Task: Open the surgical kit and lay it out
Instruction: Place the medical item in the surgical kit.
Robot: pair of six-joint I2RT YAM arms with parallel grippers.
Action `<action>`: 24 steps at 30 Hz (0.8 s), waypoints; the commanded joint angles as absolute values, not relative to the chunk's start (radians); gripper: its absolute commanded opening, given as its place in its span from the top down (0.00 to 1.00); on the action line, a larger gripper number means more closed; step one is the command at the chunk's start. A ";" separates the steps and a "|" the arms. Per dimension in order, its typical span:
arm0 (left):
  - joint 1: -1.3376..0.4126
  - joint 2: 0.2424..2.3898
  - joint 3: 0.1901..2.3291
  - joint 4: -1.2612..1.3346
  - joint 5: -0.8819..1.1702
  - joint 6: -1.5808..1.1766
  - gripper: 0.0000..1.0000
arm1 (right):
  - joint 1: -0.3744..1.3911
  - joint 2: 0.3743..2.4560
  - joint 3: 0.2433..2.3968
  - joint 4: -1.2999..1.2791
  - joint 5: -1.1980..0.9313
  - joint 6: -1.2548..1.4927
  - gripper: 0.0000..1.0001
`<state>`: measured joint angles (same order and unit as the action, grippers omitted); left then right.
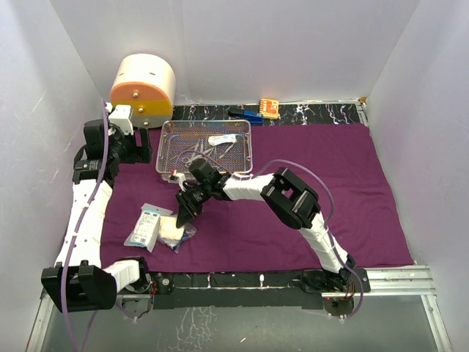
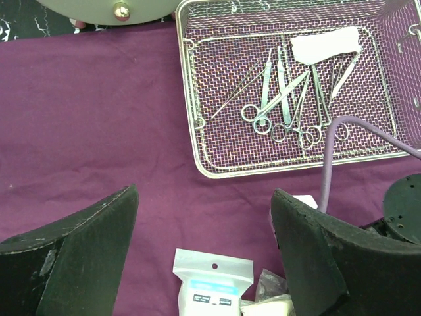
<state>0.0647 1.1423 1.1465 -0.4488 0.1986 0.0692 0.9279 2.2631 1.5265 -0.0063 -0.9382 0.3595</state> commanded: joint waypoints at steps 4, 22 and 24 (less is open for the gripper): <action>0.071 1.164 1.183 -0.432 0.250 0.073 0.19 | 0.927 2.267 1.654 -0.118 -0.894 0.269 0.67; 0.067 1.326 1.274 -0.373 0.366 0.045 0.19 | 0.856 2.054 1.690 -0.373 -0.770 -0.025 0.43; 0.054 1.355 1.285 -0.354 0.383 0.042 0.19 | 0.839 2.014 1.678 -0.399 -0.763 -0.069 0.42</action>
